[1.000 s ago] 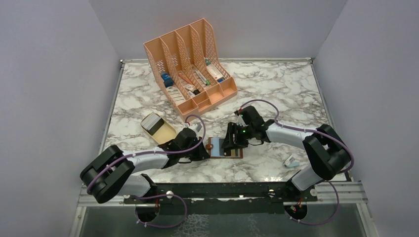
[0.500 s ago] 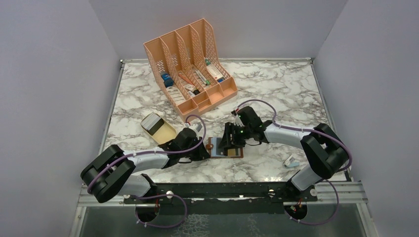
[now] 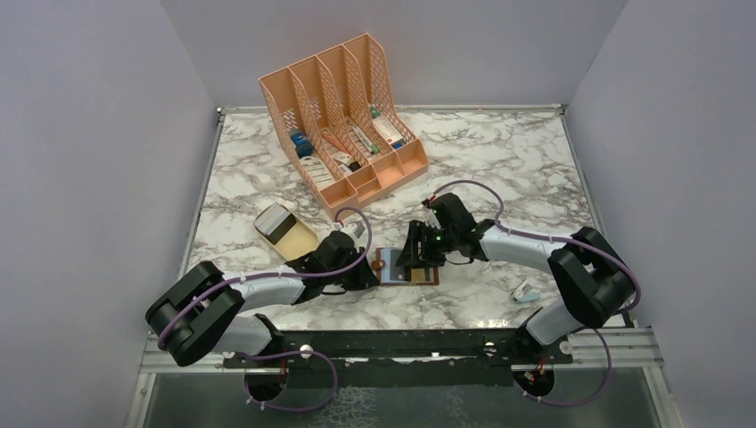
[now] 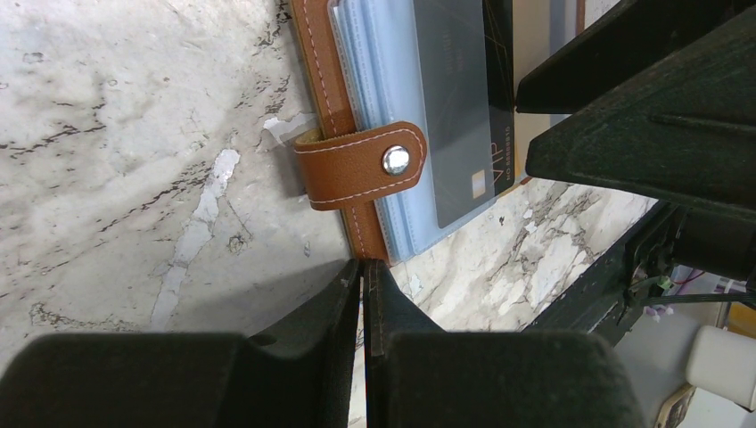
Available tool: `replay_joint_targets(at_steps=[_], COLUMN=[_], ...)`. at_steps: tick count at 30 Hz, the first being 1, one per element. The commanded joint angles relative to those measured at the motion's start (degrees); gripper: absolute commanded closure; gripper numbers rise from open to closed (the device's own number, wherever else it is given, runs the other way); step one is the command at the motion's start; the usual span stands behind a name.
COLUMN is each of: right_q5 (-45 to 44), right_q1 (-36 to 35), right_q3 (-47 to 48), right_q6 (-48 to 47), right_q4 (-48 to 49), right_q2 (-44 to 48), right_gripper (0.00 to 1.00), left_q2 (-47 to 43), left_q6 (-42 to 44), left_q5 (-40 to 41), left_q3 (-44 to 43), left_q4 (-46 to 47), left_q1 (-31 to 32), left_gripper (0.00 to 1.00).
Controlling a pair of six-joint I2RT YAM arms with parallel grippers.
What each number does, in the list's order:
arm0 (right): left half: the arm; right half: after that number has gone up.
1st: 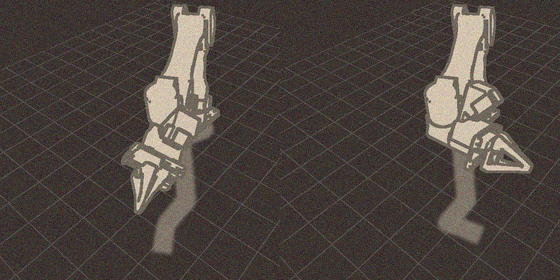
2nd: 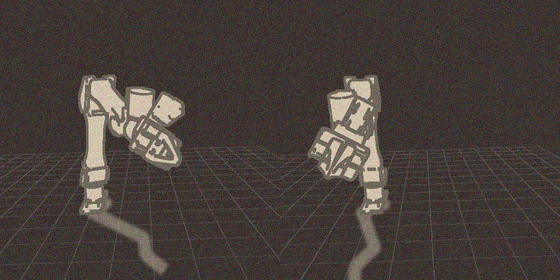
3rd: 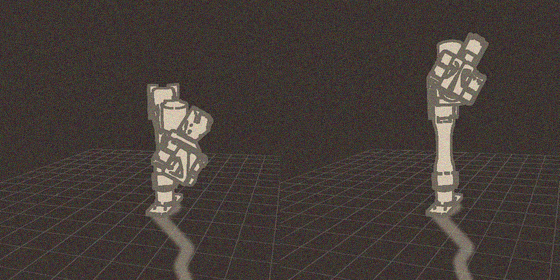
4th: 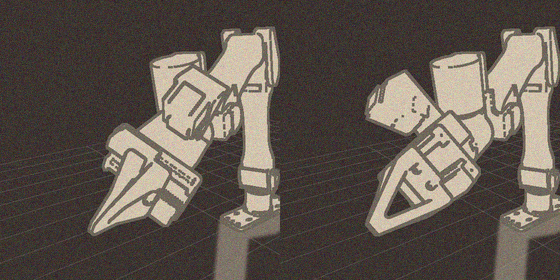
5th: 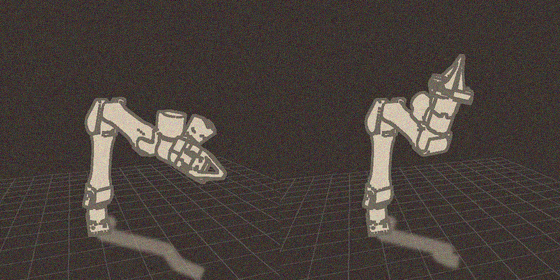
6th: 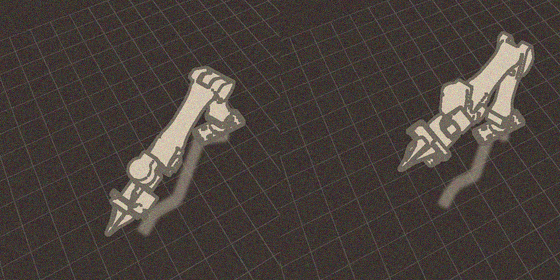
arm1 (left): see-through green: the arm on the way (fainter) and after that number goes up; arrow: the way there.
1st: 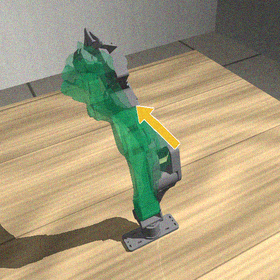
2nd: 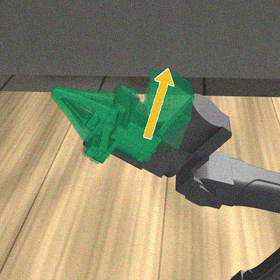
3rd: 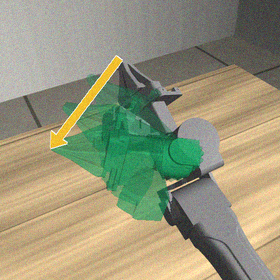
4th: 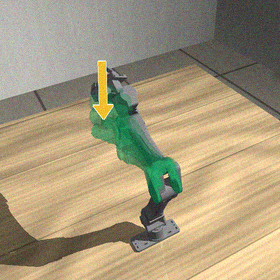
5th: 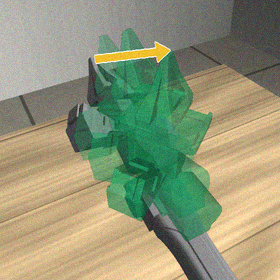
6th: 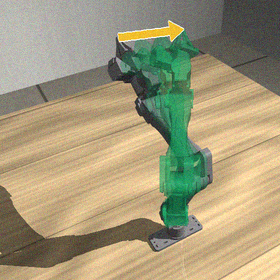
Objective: Put the credit cards into the card holder
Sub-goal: Insert the credit card into the card holder.
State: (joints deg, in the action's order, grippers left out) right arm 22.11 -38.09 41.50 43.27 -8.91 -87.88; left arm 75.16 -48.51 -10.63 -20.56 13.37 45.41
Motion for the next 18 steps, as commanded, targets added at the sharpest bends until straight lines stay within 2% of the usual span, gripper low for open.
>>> replay_joint_targets(at_steps=[1,18], right_q5=[-0.7,4.8], right_q1=[-0.4,-1.4], right_q3=[-0.1,-0.3], right_q6=[0.8,1.4], right_q4=[2.5,9.3], right_q2=[-1.2,-3.7], right_gripper=[0.44,0.45], left_q2=[0.6,0.7], left_q6=[0.8,0.8], left_q5=[0.8,0.8], left_q3=[-0.2,-0.3], left_q4=[-0.5,-0.4], left_q1=[0.2,0.2], left_gripper=[0.90,0.90])
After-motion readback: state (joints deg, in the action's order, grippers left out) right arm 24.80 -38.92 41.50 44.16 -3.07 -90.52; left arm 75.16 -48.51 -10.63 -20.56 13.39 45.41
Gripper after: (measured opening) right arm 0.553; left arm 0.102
